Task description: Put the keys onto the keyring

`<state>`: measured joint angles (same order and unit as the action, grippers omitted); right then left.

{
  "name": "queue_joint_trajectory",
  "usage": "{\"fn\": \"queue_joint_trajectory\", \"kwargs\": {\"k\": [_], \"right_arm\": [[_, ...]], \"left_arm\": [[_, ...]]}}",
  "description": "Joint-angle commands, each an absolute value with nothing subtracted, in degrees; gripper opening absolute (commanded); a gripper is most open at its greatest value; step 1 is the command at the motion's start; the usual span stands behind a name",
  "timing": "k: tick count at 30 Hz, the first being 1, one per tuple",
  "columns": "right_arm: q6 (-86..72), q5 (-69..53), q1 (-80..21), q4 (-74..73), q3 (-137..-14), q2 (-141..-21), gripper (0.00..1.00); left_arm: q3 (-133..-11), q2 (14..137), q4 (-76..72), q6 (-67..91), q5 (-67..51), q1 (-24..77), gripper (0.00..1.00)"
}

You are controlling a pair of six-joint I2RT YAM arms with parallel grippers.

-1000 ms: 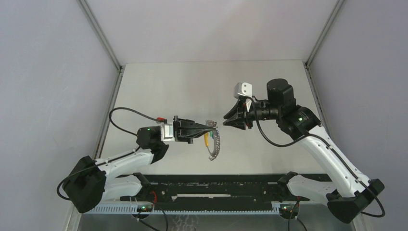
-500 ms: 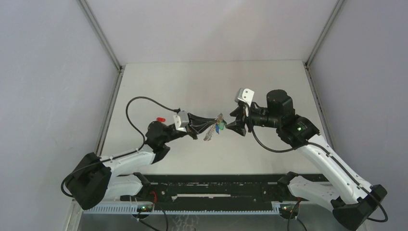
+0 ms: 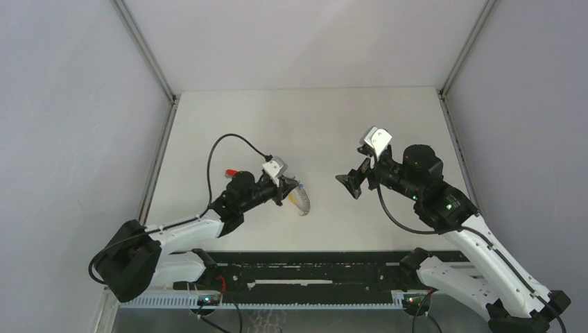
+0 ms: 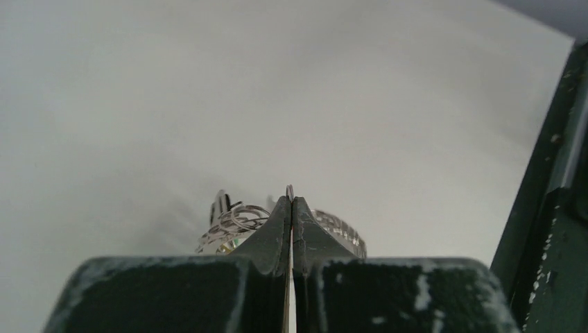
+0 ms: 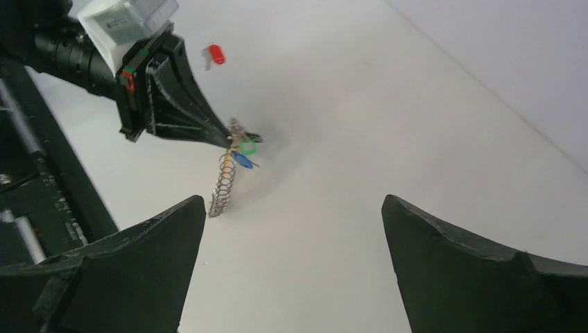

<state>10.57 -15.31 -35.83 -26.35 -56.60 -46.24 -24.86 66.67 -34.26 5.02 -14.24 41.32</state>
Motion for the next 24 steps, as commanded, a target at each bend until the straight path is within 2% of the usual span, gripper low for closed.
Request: {"fn": "queue_joint_trajectory", "kwargs": {"k": [1, 8, 17, 20, 24], "right_arm": [[9.31, -6.36, -36.17, -27.2, -56.54, -44.22, 1.0], [7.84, 1.94, -36.12, -27.39, -52.42, -37.38, 1.0], [6.22, 7.71, -36.12, -27.19, -49.49, -32.85, 1.0], [5.41, 8.81, -36.12, -27.07, -48.98, -32.16, 1.0], [4.97, 9.3, -36.13, -27.26, -48.58, -31.9, 1.0]], "left_arm": [[-30.47, 70.24, -27.34, 5.95, -8.71, 41.13, 0.0], [-38.95, 82.35, -24.0, 8.49, -5.43, 40.57, 0.01], [-55.86, 98.3, -19.8, 9.7, -5.8, 39.11, 0.06], [-61.34, 102.54, -19.19, 9.95, -6.99, 38.69, 0.12], [-67.0, 107.91, -18.16, 9.95, -10.23, 37.75, 0.24]]}}
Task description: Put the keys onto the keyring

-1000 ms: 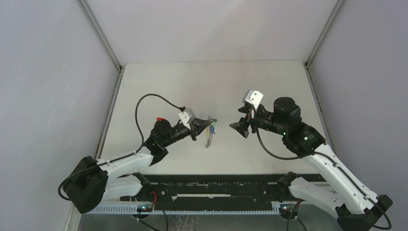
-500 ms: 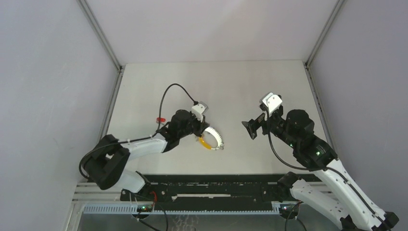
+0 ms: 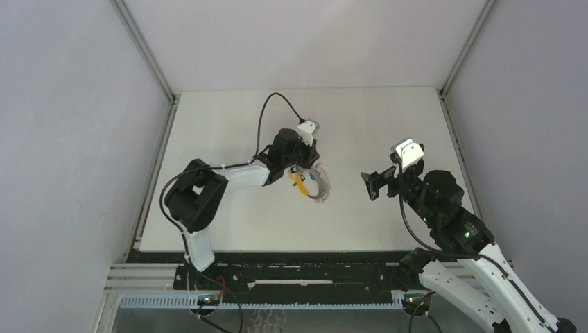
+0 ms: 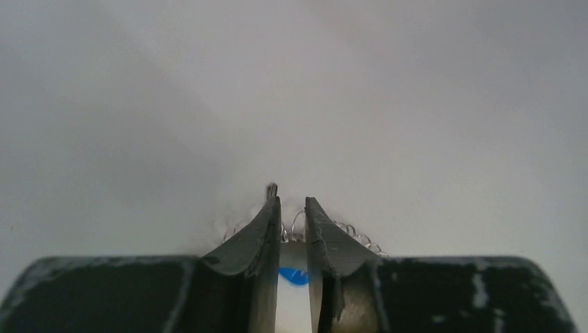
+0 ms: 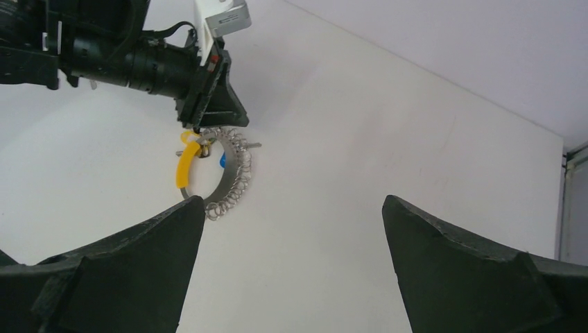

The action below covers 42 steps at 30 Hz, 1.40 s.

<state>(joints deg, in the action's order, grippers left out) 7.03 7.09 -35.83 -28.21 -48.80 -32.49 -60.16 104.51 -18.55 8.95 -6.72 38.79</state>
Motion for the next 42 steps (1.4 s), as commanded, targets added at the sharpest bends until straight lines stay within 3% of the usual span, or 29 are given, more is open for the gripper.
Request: {"fn": "queue_joint_trajectory", "kwargs": {"k": [1, 6, 18, 20, 23, 34, 42], "right_arm": [[4.85, 9.36, -36.13, -27.37, -48.58, -31.95, 1.0], [4.81, 9.37, -36.12, -27.59, -48.53, -32.17, 1.0], [1.48, 13.13, -35.78, -26.92, -48.08, -32.83, 1.0], [1.04, 14.62, -35.77, -27.02, -47.97, -32.41, 1.0], [-1.05, 20.13, -35.62, -26.36, -47.24, -31.8, 1.0], [-7.16, 36.45, -35.29, -31.75, -47.42, -29.66, 1.0], [-7.87, 38.27, -35.08, -31.39, -46.64, -24.39, 1.0]], "left_arm": [[-68.06, 109.05, -17.96, 10.47, -10.65, 37.38, 0.25], [-66.29, 107.25, -19.23, 13.17, -10.29, 35.31, 0.32], [-47.27, 80.4, -19.61, 19.53, -1.93, 28.94, 0.53], [-42.52, 74.51, -19.96, 22.06, -0.41, 26.47, 0.65], [-38.45, 64.68, -15.77, 23.52, 2.51, 23.48, 0.98], [-39.7, 34.37, 12.15, 25.16, 11.72, 21.49, 1.0], [-41.31, 11.28, 19.13, 7.75, 19.57, 21.48, 1.0]]}}
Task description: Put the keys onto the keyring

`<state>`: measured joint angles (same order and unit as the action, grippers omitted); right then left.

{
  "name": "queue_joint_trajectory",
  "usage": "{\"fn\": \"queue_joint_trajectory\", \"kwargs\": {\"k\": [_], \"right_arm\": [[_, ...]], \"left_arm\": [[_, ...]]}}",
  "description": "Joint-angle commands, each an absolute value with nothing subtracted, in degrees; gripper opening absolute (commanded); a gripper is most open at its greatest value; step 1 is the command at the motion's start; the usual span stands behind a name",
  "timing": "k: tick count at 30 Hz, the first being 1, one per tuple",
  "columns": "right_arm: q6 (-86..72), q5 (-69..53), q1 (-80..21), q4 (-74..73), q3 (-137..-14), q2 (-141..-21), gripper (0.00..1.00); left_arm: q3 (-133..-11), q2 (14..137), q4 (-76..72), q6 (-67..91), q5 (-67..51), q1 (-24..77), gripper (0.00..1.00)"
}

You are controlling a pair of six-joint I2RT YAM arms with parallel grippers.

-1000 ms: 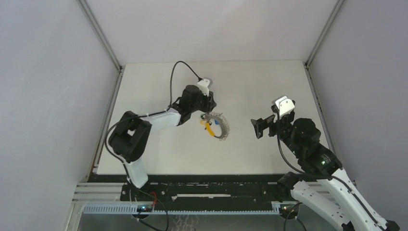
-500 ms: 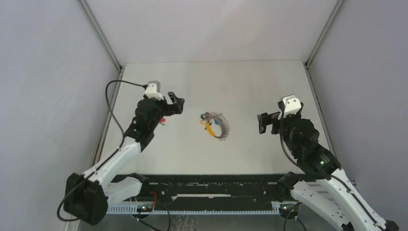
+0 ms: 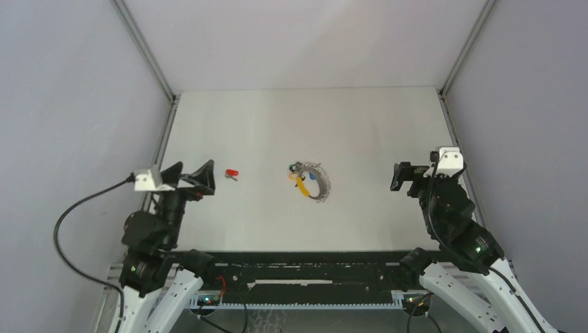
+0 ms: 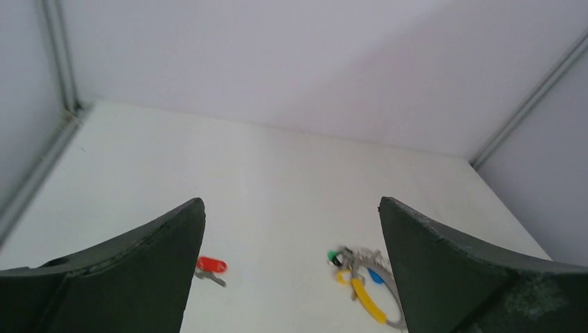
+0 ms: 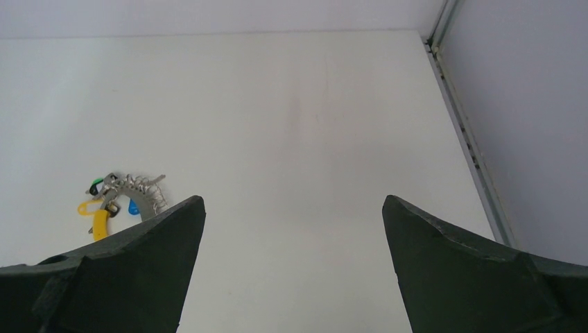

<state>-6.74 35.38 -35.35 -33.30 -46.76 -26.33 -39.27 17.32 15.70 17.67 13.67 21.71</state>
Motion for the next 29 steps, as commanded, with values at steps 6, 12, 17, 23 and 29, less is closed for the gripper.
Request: {"fn": "queue_joint_trajectory", "kwargs": {"k": [6, 12, 17, 23, 29], "right_arm": [[-6.68, 37.84, -34.32, -30.07, -45.23, -23.03, 1.0], [-6.18, 37.5, -32.19, -29.7, -44.52, -22.58, 1.0], [-5.74, 33.49, -28.21, -28.46, -43.55, -21.48, 1.0], [-6.26, 29.38, -23.56, -27.96, -43.22, -20.68, 1.0], [-5.97, 26.0, -21.41, -26.88, -42.68, -20.25, 1.0]], "left_arm": [[-37.28, 8.47, 17.17, 4.06, 25.16, 21.53, 1.0], [-35.93, 11.38, 18.29, 3.66, 26.49, 20.78, 1.0], [-35.84, 14.59, 19.16, 3.78, 25.86, 18.9, 1.0], [-35.78, 16.14, 18.93, 4.76, 23.11, 16.09, 1.0], [-35.1, 15.65, 18.33, 4.96, 22.59, 15.38, 1.0]]}}
